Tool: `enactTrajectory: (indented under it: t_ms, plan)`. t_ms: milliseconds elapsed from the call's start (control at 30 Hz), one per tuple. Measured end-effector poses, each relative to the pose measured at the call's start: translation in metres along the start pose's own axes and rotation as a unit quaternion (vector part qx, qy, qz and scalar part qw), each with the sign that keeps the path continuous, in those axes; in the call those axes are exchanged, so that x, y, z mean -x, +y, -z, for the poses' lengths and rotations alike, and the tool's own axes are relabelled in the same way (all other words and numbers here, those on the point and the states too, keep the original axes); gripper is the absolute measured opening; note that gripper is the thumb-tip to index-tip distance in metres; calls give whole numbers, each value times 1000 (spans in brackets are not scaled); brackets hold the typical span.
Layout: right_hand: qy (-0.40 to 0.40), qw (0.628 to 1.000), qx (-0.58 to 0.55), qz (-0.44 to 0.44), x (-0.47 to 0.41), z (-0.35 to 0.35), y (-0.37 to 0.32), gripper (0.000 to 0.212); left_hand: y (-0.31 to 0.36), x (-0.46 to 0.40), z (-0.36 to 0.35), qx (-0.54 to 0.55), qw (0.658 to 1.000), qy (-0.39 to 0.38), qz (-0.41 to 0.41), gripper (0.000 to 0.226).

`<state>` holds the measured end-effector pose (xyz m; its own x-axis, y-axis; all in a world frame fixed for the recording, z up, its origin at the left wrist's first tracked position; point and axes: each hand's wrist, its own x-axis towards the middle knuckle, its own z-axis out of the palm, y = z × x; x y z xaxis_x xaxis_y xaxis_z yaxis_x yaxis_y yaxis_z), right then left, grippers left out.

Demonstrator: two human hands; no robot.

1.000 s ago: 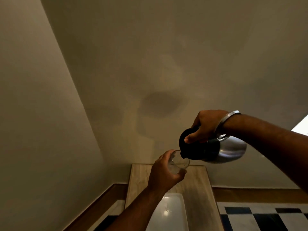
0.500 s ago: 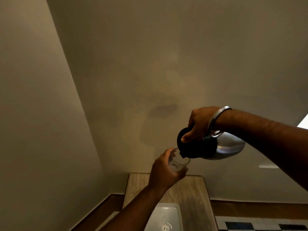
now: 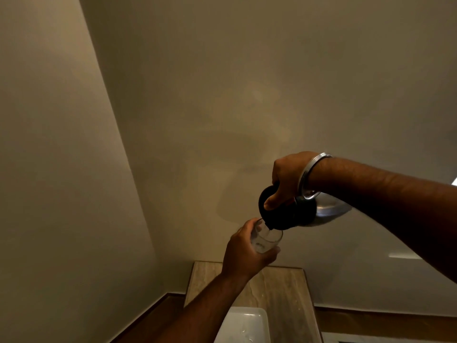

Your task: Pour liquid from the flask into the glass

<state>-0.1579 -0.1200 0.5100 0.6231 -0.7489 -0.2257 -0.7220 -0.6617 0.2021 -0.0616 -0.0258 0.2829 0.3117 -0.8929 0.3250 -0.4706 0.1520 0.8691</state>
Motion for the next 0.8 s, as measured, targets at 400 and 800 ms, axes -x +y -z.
enactTrajectory:
  t_ms: [400, 800]
  plan:
    - [36, 997, 65, 3, 3, -5, 2, 59, 5, 4, -4, -11, 1000, 13, -4, 82]
    - [51, 996, 70, 4, 7, -3, 3, 59, 8, 4, -6, -19, 1000, 15, -9, 79]
